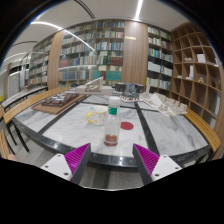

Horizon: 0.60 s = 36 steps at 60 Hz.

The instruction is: Pour water

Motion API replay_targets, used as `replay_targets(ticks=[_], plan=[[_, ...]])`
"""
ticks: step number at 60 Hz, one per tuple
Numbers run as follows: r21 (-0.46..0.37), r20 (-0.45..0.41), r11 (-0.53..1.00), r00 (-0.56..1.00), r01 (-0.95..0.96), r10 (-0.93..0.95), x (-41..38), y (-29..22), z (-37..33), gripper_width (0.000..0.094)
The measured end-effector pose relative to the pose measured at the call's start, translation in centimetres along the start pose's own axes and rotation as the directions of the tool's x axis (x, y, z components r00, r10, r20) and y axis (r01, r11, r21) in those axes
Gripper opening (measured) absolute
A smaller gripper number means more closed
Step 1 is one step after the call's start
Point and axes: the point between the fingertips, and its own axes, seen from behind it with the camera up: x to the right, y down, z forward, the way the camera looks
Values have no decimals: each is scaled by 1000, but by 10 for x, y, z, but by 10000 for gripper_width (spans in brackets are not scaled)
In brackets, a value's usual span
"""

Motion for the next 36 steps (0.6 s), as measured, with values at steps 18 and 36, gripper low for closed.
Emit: replay_targets(ticks=[18, 36], plan=[[107, -28, 991, 996, -79, 83, 11, -37, 155, 851], [168, -2, 981, 995, -98, 100, 7, -49, 202, 480]])
